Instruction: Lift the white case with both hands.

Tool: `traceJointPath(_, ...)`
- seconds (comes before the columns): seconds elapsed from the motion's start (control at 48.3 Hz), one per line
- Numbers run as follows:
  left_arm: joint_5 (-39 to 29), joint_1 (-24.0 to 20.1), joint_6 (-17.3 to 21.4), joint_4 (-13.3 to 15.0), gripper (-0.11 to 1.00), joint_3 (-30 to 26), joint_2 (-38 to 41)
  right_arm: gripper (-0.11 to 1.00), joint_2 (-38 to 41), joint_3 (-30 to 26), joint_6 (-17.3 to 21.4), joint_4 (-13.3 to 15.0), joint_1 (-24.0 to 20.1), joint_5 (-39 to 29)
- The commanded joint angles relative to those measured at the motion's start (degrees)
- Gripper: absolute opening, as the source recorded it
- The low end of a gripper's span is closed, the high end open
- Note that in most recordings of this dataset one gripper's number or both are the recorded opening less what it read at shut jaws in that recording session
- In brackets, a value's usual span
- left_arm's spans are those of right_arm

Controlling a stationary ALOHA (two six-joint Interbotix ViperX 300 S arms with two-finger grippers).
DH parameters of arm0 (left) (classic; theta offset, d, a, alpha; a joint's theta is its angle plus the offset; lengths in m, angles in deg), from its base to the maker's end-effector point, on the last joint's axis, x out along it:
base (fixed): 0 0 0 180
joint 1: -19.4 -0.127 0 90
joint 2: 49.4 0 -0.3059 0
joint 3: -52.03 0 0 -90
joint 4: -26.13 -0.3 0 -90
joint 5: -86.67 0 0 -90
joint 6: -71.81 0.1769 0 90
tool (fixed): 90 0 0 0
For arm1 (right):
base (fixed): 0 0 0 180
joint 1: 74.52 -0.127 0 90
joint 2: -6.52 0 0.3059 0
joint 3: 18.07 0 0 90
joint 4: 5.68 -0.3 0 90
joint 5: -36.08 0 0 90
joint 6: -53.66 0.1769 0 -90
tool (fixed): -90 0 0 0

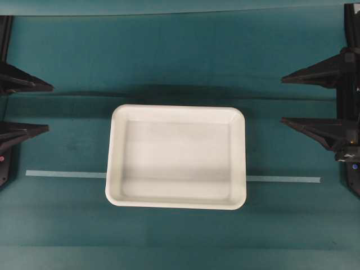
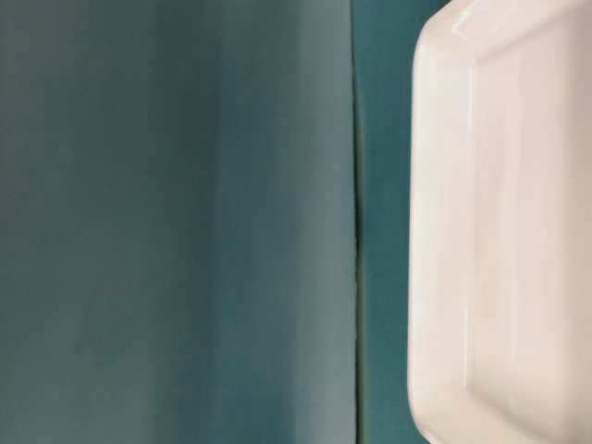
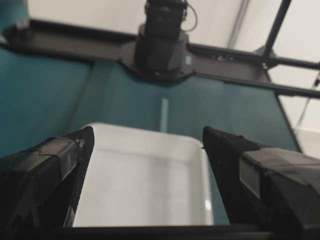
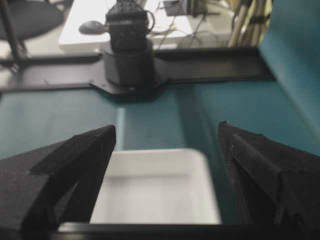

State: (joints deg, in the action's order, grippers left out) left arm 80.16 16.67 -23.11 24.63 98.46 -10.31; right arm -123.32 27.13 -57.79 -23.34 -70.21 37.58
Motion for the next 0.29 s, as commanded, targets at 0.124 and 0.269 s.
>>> traceJointPath(0.124,0.4,-0.1,2.2,-0.2,0.93,-1.7,-0.1,0.86,0.6,-0.8,-4.5,0.1,0.1,3.7)
traceJointPath(0.269,0.3,0.0,1.8,-0.2,0.93,-2.2,-1.7,0.86,0.4,-0.7,-3.3,-0.7,0.0,5.4)
